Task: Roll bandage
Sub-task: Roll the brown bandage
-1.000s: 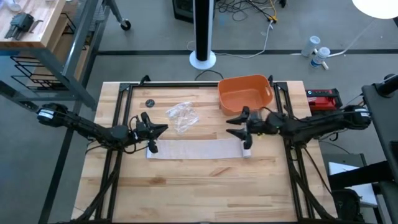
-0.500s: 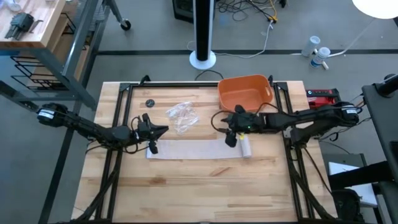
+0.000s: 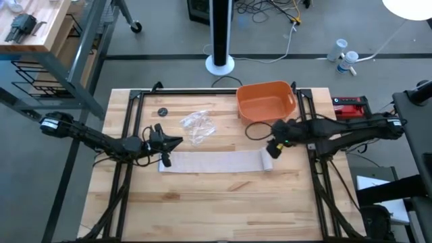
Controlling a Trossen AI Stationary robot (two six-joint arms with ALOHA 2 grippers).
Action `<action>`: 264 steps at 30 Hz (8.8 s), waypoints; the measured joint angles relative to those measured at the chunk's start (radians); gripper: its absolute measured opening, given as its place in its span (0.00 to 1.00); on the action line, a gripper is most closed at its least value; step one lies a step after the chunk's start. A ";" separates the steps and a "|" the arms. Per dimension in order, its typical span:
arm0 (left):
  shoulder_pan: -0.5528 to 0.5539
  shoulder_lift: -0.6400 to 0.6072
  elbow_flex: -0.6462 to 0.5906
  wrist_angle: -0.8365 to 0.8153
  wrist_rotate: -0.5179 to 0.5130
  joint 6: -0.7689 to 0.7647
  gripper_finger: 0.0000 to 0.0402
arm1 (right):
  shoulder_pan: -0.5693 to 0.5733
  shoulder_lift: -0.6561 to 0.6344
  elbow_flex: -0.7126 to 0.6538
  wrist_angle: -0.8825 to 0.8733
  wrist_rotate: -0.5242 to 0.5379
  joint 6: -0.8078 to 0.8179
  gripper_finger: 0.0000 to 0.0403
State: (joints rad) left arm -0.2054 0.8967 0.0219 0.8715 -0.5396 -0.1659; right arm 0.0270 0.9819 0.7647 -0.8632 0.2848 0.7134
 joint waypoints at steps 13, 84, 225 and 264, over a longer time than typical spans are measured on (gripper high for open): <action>0.000 -0.001 0.000 0.086 -0.001 0.009 0.07 | 0.104 -0.046 -0.089 -0.148 0.004 0.249 0.25; 0.000 -0.025 0.000 0.115 -0.001 0.027 0.07 | 0.178 0.146 -0.297 0.566 -0.066 0.346 0.00; -0.003 0.012 0.007 -0.812 0.508 -0.716 0.00 | 0.228 0.278 -0.182 0.299 -0.033 0.412 0.00; -0.004 0.006 0.227 -1.351 0.391 -0.655 0.00 | 0.217 0.320 -0.046 0.225 -0.049 0.313 0.00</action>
State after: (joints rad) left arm -0.2096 0.9024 0.2489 -0.4793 -0.1486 -0.8207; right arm 0.2436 1.3014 0.7189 -0.6378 0.2358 1.0264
